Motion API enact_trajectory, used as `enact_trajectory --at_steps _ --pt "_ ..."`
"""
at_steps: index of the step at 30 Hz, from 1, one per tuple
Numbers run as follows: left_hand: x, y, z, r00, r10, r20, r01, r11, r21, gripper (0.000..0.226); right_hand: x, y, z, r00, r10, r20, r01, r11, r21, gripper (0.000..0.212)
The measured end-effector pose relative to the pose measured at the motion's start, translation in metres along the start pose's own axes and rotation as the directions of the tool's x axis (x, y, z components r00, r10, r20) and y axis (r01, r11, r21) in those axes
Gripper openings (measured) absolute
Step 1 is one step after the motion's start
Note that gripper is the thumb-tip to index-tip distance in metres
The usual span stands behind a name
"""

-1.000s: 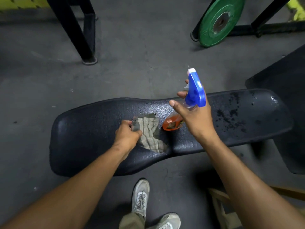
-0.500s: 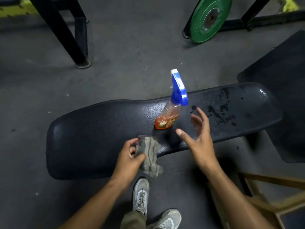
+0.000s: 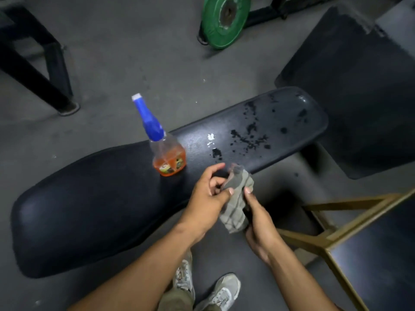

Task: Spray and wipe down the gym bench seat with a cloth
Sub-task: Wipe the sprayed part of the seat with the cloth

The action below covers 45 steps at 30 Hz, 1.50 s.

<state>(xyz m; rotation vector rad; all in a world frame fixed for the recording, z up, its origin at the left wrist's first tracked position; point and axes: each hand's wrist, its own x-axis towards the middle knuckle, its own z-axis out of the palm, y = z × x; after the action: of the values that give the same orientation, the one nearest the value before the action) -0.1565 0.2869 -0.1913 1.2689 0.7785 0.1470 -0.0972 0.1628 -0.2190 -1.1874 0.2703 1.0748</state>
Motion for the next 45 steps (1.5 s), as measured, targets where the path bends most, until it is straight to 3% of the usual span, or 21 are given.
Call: enact_trajectory --at_steps 4,7,11,16,25,29,31,33,35,39,42,45 --pt "0.031 0.013 0.025 0.999 0.033 -0.028 -0.033 0.999 0.028 0.051 0.019 -0.034 -0.021 0.981 -0.19 -0.038 0.184 0.973 -0.14 0.029" --pt "0.054 0.02 0.042 0.998 0.032 -0.052 -0.031 0.999 0.026 0.045 0.035 -0.061 -0.037 0.943 -0.314 -0.109 0.28 0.927 -0.249 0.029" --pt "0.079 0.026 0.064 0.998 0.013 -0.058 -0.012 1.0 0.017 0.045 0.054 -0.092 -0.052 0.904 -0.419 -0.085 0.36 0.854 -0.375 0.031" --pt "0.122 0.032 0.093 0.997 0.039 -0.069 -0.037 0.999 0.031 0.047 0.084 -0.13 -0.069 0.845 -0.524 -0.104 0.406 0.757 -0.512 0.032" --pt "0.227 0.052 0.141 0.999 -0.031 0.01 0.029 0.983 0.181 0.052 0.159 -0.205 -0.102 0.785 -0.605 -0.132 0.419 0.676 -0.606 0.041" --pt "0.275 0.055 0.158 0.998 -0.03 0.051 0.015 0.962 0.274 0.048 0.199 -0.232 -0.125 0.771 -0.613 -0.174 0.428 0.701 -0.571 0.044" --pt "0.294 0.052 0.163 0.996 -0.005 0.084 -0.027 0.924 0.381 0.048 0.214 -0.239 -0.142 0.785 -0.582 -0.212 0.363 0.71 -0.604 0.045" --pt "0.308 0.044 0.166 0.991 0.056 0.124 -0.12 0.788 0.603 0.051 0.222 -0.242 -0.162 0.775 -0.57 -0.273 0.169 0.603 -0.78 0.048" --pt "0.315 0.036 0.166 0.981 0.096 0.17 -0.195 0.527 0.827 0.06 0.222 -0.24 -0.178 0.732 -0.621 -0.279 -0.04 0.37 -0.928 0.057" --pt "0.316 0.029 0.157 0.972 0.078 0.222 -0.233 0.198 0.952 0.08 0.22 -0.24 -0.175 0.698 -0.715 0.029 0.005 -0.035 -0.999 0.066" --pt "0.307 0.019 0.145 0.985 0.065 0.158 -0.164 0.093 0.982 0.09 0.239 -0.236 -0.169 0.766 -0.617 0.181 0.016 -0.263 -0.965 0.074" --pt "0.304 0.012 0.135 0.995 -0.022 0.095 -0.092 0.12 0.989 0.096 0.268 -0.229 -0.164 0.817 -0.559 0.138 -0.019 -0.265 -0.964 0.078"
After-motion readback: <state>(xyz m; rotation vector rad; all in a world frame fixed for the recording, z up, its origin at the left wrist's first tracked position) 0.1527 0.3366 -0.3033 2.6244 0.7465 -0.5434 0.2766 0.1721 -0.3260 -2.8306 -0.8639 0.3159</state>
